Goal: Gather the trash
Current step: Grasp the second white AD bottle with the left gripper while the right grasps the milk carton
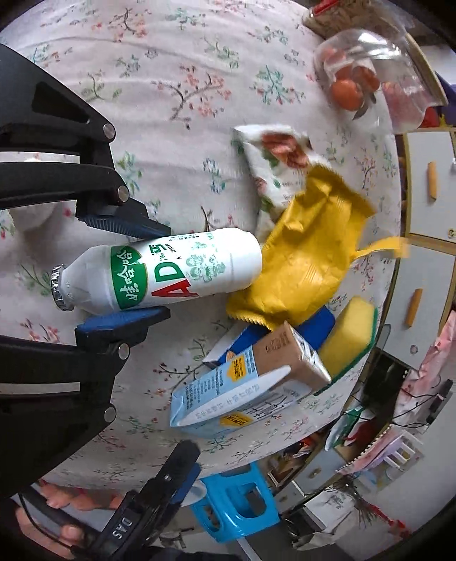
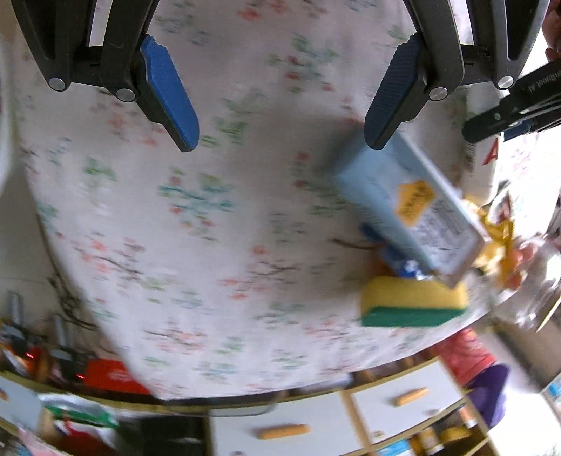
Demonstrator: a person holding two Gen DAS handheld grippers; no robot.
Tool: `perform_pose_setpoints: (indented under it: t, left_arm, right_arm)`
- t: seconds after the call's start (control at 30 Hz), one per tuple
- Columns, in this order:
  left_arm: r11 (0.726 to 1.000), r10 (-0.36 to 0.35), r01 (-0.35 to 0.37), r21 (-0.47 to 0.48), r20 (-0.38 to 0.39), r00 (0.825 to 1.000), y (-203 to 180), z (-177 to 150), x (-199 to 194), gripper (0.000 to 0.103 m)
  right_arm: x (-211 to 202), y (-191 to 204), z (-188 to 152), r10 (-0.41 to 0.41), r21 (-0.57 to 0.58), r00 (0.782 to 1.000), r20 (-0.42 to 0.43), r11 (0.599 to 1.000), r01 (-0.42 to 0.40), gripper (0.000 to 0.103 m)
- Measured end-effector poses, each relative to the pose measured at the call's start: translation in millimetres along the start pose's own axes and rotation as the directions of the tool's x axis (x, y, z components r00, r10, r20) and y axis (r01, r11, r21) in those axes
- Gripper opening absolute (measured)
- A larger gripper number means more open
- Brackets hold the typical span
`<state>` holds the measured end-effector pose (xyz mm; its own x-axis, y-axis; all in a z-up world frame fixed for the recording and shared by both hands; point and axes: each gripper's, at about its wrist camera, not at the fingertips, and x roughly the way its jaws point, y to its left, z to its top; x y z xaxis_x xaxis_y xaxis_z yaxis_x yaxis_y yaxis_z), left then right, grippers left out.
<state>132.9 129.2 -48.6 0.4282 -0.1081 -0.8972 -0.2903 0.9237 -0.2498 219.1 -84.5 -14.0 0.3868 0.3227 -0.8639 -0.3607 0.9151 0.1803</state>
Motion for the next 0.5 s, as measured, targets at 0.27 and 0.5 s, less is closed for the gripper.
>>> perform_pose_setpoints:
  t: [0.27,0.5]
  left_arm:
    - [1.000,0.019,-0.019,0.003,0.035,0.999,18,-4,-18,0.041]
    - [1.000,0.017,-0.017,-0.013,0.046,0.999,24,-3,-22,0.041]
  right_arm:
    - [22,42,6,0.031,-0.147,0.999,0.013,0.989,-0.028,0.081]
    - [39,59,5,0.010,-0.192,1.000,0.015,0.981,-0.007,0.081]
